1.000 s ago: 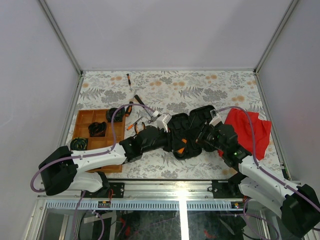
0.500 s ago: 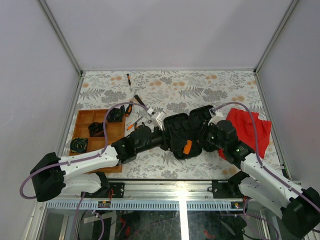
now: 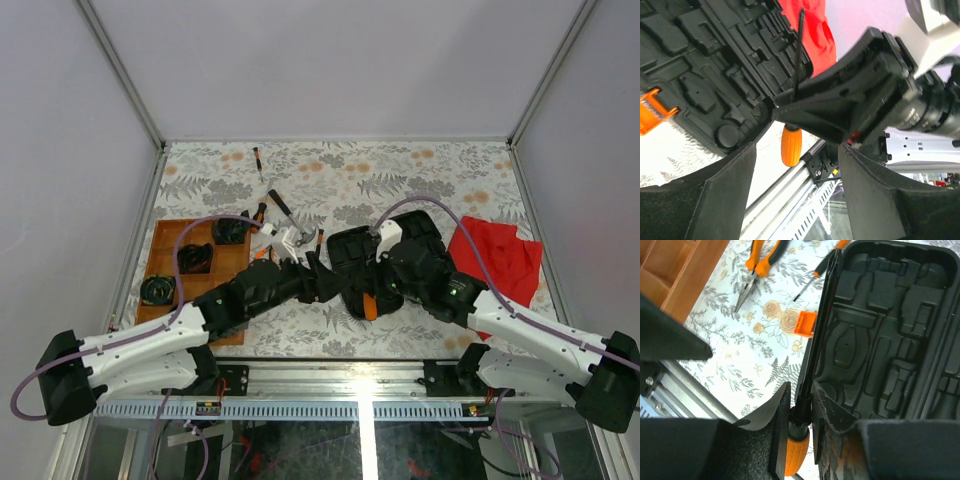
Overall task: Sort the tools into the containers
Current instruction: Place the screwdriver in the storage box.
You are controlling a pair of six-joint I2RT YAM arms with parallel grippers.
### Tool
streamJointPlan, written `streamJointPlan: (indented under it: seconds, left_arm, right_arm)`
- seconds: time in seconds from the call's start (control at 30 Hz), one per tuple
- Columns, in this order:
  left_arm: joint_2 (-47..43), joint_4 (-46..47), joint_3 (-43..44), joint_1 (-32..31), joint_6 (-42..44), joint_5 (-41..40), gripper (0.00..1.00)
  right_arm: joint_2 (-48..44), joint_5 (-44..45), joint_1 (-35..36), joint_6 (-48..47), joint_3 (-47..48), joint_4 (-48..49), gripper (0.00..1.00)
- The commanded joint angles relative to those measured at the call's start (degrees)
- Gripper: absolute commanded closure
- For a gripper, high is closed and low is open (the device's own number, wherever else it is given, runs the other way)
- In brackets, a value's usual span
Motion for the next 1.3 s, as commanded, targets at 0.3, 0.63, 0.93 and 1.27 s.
streamJointPlan:
  seconds: [0.3,0.63,0.93,1.27]
  left_arm:
    - [-13.92,-16.95,-3.7,0.05,-3.39,-11.21,0.3]
    - [-20.33,-23.17,-3.34,0.14,-1.97,-13.47,0.29]
    - [-20.62,-21.22,-2.05,0.13,0.4,-11.71,0.29]
    - [-9.46,-17.89,1.09,0.14,1.97,-11.12,0.28]
  right_arm:
    - [-1.99,5.03,9.83,-14.23,-0.86,15.96,1.0]
    - [-1.09,-3.92,10.97,-36.47,1.75,12.94,1.0]
    - [-0.3,4.18,11.02,-43.1,4.82,8.38,1.0]
    - [6.11,25.87,7.46,-21.67,15.72,-6.02,1.0]
